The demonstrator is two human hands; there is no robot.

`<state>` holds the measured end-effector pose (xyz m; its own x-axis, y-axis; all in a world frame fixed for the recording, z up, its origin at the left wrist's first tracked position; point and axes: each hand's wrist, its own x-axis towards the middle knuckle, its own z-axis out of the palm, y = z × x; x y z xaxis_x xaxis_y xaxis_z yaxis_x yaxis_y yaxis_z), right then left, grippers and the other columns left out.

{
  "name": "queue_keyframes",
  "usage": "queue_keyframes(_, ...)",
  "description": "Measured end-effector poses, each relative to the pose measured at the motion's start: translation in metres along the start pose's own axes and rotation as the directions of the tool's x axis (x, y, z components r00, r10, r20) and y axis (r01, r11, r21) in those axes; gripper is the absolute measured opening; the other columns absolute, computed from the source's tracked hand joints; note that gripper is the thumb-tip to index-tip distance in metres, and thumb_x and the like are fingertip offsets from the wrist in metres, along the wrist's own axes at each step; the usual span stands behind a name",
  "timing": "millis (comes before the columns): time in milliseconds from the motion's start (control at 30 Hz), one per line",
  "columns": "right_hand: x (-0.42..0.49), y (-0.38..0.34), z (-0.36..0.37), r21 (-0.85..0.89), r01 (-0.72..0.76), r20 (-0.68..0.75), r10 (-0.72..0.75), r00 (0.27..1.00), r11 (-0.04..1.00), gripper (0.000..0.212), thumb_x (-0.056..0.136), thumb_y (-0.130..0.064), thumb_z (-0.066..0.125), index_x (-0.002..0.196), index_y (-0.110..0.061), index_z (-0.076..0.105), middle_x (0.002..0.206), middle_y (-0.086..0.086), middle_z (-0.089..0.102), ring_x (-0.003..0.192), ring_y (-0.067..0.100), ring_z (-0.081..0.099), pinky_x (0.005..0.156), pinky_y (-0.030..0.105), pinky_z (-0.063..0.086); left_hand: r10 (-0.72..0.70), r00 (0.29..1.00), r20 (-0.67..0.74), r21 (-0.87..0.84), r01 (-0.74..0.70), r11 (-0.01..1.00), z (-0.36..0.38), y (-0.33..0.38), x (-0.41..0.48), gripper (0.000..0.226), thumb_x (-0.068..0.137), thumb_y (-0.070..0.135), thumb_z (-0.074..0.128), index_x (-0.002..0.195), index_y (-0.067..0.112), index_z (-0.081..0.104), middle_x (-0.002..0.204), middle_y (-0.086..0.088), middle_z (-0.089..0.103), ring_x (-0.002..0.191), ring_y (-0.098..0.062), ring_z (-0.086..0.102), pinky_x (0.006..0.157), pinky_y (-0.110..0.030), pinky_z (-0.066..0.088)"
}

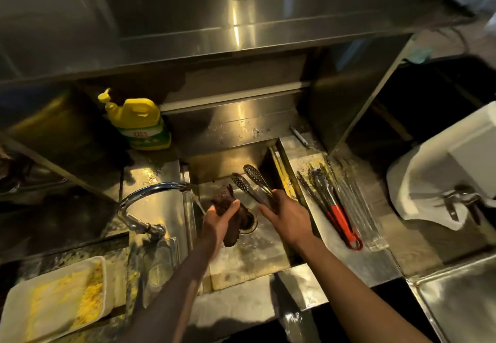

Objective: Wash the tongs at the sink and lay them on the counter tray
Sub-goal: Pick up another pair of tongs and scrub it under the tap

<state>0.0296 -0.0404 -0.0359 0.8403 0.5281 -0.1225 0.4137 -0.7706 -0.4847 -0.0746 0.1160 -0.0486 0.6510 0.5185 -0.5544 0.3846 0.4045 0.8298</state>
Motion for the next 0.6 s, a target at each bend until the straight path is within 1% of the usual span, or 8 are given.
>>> queue_keyframes(133,-0.012,0.022,-0.026,0.126,-0.042,-0.028,0.046,0.999,0.991,0.059,0.093,-0.062,0.056,0.135,-0.021,0.049,0.111,0.003,0.072,0.099,0.024,0.069,0.082,0.039,0.057,0.034,0.997,0.067,0.0,-0.034,0.999,0.035,0.013,-0.018,0.022,0.089,0.021,0.069,0.11,0.016,0.065,0.092,-0.003,0.072,0.075,-0.016,0.071,0.062,-0.026,0.055)
queue_keyframes(200,-0.022,0.038,-0.042,0.185,-0.044,-0.059,0.056,0.997,0.982,0.061,0.092,-0.064,0.055,0.136,-0.023,0.048,0.112,0.002,0.071,0.1,0.024,0.069,0.083,0.042,0.057,0.064,0.993,0.098,0.012,-0.066,0.998,0.054,0.017,-0.03,0.021,0.091,0.019,0.067,0.11,0.013,0.063,0.088,-0.004,0.072,0.064,-0.009,0.072,0.052,-0.021,0.054)
queue_keyframes(233,-0.029,0.049,-0.052,0.203,-0.039,-0.08,0.057,0.995,0.978,0.06,0.092,-0.064,0.055,0.135,-0.022,0.048,0.11,0.002,0.072,0.098,0.024,0.07,0.082,0.04,0.057,0.088,0.989,0.115,0.024,-0.091,0.996,0.067,0.019,-0.039,0.022,0.091,0.02,0.067,0.111,0.012,0.063,0.086,-0.003,0.073,0.063,-0.008,0.071,0.051,-0.019,0.054)
queue_keyframes(333,-0.046,0.076,-0.078,0.212,-0.038,-0.139,0.069,0.988,0.977,0.06,0.092,-0.063,0.055,0.134,-0.019,0.052,0.108,0.004,0.073,0.097,0.025,0.07,0.08,0.034,0.053,0.127,0.983,0.133,0.053,-0.135,0.989,0.1,0.024,-0.062,0.02,0.09,0.025,0.068,0.106,0.014,0.066,0.082,-0.002,0.075,0.066,-0.013,0.072,0.057,-0.027,0.058)
queue_keyframes(433,-0.069,0.103,-0.105,0.247,-0.051,-0.204,0.104,0.973,0.968,0.062,0.091,-0.065,0.056,0.135,-0.022,0.051,0.109,0.004,0.073,0.099,0.026,0.069,0.081,0.035,0.053,0.173,0.979,0.105,0.062,-0.18,0.982,0.137,0.024,-0.084,0.027,0.085,0.027,0.073,0.106,0.011,0.068,0.093,-0.013,0.075,0.082,-0.031,0.071,0.076,-0.045,0.058)
queue_keyframes(500,-0.087,0.12,-0.122,0.282,-0.04,-0.254,0.115,0.96,0.959,0.055,0.09,-0.063,0.06,0.129,-0.024,0.055,0.103,0.002,0.073,0.092,0.024,0.069,0.078,0.036,0.054,0.188,0.977,0.102,0.062,-0.195,0.979,0.165,0.023,-0.099,0.028,0.082,0.025,0.076,0.106,0.011,0.069,0.099,-0.015,0.074,0.092,-0.033,0.07,0.084,-0.046,0.058)
queue_keyframes(567,-0.104,0.135,-0.139,0.32,-0.042,-0.288,0.139,0.947,0.946,0.049,0.09,-0.058,0.064,0.125,-0.024,0.058,0.098,-0.001,0.072,0.084,0.019,0.067,0.075,0.036,0.054,0.164,0.978,0.132,0.031,-0.169,0.985,0.191,0.019,-0.113,0.026,0.083,0.019,0.075,0.106,0.01,0.069,0.102,-0.016,0.074,0.093,-0.032,0.07,0.082,-0.043,0.058)
queue_keyframes(600,-0.115,0.147,-0.15,0.337,-0.053,-0.304,0.162,0.939,0.94,0.048,0.089,-0.056,0.065,0.125,-0.024,0.058,0.096,-0.004,0.071,0.081,0.016,0.065,0.074,0.034,0.052,0.156,0.975,0.157,0.029,-0.162,0.986,0.207,0.016,-0.121,0.024,0.082,0.019,0.076,0.104,0.01,0.07,0.101,-0.017,0.074,0.092,-0.033,0.07,0.084,-0.046,0.058)
